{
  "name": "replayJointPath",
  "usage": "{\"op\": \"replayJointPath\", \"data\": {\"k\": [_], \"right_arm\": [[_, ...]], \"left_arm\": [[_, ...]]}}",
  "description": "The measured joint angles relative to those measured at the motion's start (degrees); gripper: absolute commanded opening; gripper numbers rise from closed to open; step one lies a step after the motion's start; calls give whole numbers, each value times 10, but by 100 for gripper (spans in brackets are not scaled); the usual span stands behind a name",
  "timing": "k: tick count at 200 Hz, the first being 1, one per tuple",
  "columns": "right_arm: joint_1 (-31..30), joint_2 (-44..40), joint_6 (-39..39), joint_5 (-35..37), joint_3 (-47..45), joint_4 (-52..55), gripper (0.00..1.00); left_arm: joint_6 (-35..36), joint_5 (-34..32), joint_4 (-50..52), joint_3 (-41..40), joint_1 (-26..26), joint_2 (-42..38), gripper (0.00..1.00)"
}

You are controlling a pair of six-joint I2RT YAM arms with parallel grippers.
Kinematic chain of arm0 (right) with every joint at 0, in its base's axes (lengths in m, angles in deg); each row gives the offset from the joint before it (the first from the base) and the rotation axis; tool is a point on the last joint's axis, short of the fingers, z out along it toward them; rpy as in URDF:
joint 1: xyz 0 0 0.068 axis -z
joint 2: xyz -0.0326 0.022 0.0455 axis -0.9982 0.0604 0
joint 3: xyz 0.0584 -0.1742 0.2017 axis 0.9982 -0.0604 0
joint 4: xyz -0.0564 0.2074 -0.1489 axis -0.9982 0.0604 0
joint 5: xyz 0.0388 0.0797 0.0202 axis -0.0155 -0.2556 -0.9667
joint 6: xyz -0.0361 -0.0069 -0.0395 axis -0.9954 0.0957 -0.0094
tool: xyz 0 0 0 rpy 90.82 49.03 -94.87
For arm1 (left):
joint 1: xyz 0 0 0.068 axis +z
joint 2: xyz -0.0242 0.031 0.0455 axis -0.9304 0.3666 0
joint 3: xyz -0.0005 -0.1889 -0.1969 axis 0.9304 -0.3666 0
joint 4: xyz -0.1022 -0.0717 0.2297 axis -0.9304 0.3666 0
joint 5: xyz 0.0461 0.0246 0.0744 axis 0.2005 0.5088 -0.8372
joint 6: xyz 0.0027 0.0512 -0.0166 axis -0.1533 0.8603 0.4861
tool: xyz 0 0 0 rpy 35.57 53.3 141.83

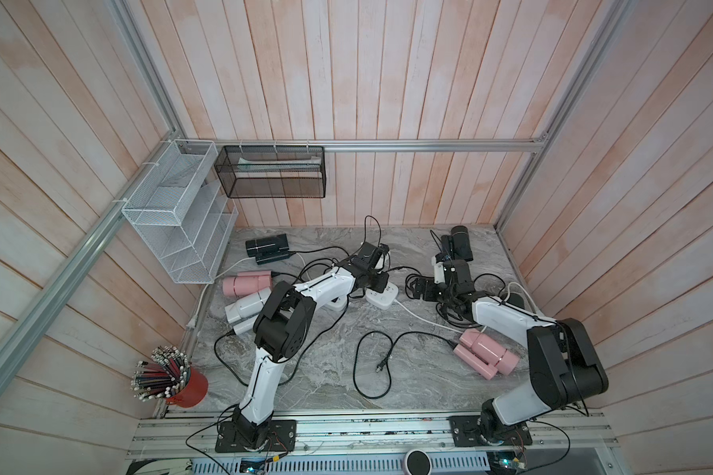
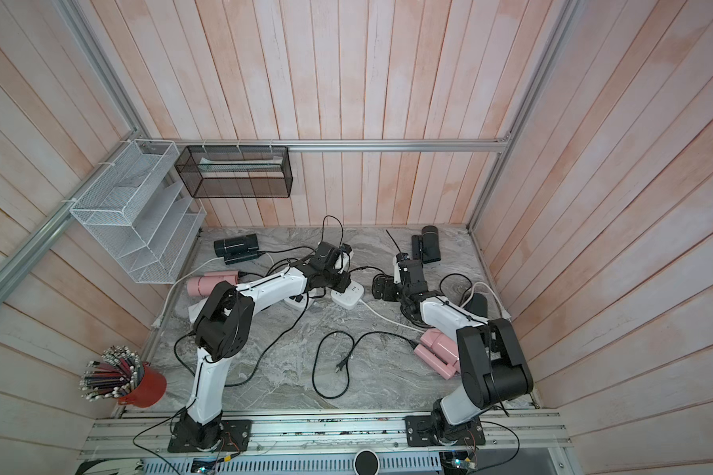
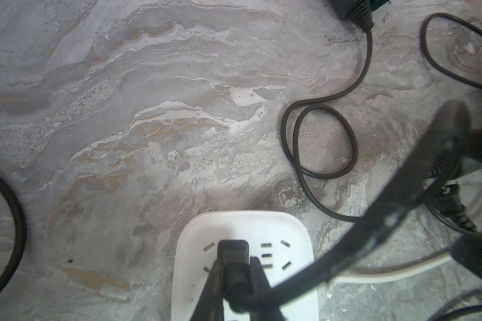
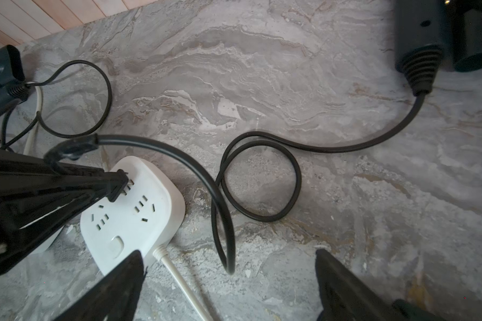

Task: Charge the blow dryers
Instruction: Insert the plug into the socket.

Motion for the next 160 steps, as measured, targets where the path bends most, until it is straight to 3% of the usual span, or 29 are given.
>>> {"op": "replayJointPath", "data": {"k": [160], "right_arm": [[0, 0, 9, 16, -23, 1, 95]], "left_arm": [[-9, 0, -16, -8, -3, 1, 15]]}}
